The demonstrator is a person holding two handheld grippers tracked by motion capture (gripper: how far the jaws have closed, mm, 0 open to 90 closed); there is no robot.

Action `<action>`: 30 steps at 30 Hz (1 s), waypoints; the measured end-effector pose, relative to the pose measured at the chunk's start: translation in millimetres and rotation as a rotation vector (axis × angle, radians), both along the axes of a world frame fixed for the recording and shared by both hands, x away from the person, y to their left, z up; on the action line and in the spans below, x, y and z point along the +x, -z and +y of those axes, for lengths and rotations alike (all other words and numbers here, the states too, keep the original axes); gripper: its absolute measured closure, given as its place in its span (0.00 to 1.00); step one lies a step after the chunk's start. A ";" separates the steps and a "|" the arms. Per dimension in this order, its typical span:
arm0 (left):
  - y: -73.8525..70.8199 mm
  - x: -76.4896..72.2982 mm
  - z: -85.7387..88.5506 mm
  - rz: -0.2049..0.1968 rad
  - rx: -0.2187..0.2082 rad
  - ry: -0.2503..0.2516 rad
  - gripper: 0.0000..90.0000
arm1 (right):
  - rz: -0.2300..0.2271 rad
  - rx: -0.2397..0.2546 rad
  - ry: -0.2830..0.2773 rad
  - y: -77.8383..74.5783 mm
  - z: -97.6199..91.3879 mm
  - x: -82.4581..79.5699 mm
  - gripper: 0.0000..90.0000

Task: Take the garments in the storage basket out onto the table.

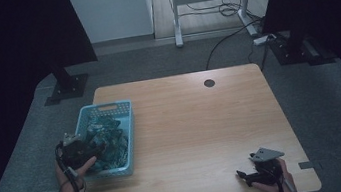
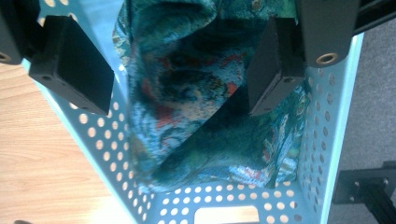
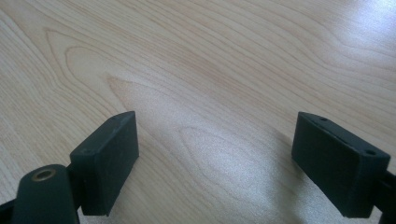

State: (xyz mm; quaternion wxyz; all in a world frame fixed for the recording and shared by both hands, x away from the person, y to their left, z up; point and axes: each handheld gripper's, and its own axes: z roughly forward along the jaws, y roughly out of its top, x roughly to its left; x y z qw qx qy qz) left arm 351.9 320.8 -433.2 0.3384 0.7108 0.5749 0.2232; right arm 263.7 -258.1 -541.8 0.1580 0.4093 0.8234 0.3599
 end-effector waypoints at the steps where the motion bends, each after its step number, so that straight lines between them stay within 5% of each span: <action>1: 0.5 0.8 0.3 0.001 0.001 -0.002 0.26 | 0.000 0.000 0.000 0.0 0.0 0.0 0.17; 30: 17.8 43.7 1.0 0.069 -0.003 -0.020 0.22 | -0.001 -0.001 0.001 0.0 0.1 0.0 0.16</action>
